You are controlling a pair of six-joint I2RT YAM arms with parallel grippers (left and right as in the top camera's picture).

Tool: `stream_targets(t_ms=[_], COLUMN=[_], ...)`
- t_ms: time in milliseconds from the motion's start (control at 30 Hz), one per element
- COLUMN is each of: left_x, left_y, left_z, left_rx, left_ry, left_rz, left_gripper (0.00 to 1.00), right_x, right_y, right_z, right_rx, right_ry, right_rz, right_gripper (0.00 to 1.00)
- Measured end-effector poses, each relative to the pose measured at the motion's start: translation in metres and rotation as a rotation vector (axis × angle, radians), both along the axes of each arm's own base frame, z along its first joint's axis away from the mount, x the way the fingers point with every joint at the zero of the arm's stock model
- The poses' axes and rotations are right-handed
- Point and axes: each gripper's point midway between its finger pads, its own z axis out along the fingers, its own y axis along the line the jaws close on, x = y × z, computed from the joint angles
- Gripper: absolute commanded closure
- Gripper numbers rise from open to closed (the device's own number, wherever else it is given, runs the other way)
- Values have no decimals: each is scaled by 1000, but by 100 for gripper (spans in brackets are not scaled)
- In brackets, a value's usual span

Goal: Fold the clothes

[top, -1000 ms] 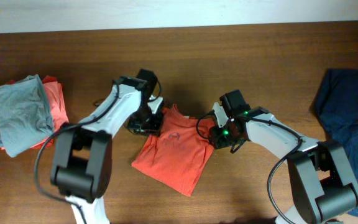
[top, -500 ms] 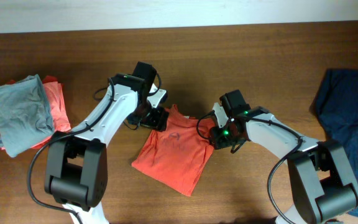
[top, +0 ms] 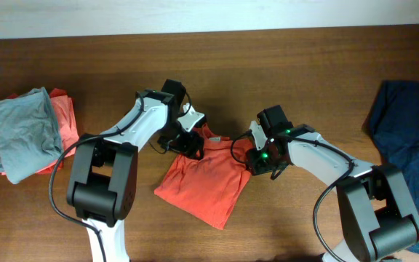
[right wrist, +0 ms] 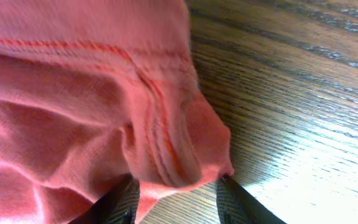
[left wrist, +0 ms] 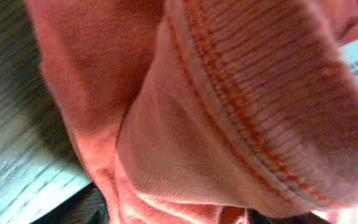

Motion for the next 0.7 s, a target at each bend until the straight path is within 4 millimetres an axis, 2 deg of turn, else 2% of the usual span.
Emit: stream_targets(t_ms=[133,167,200,233,400,533,633,700], left_x=[7,8,8,8,8,7,11,20], left_y=[-12,-16,-17,-19,-21,-14,6,28], left_z=[-1,-1,-2,-2,-1,-1,4,14], left_rx=[-81,-100,-111,-123,-143,-124,-64,-5], left_ry=[-33,-37,-44,-44,-51,-40,-44,-72], left_rz=[-44,-51,-62,-69,-95,-88,-59,-20], left_gripper=[58,79,95,100,100,100,100,100], right_x=[-4,-4,-5,-6,-13,-27,-35,-32], right_y=[-1,-2,-2,-2,-6,-21,-38,-48], right_z=[0,0,0,0,0,-2,2,14], right_rx=[-6,-7,-8,-10,-28,-111,-189,-222], right_ry=[16,21,24,27,60,119,153,146], right_rz=[1,1,2,2,1,-5,-15,-33], right_gripper=[50,50,49,49,50,50,48,47])
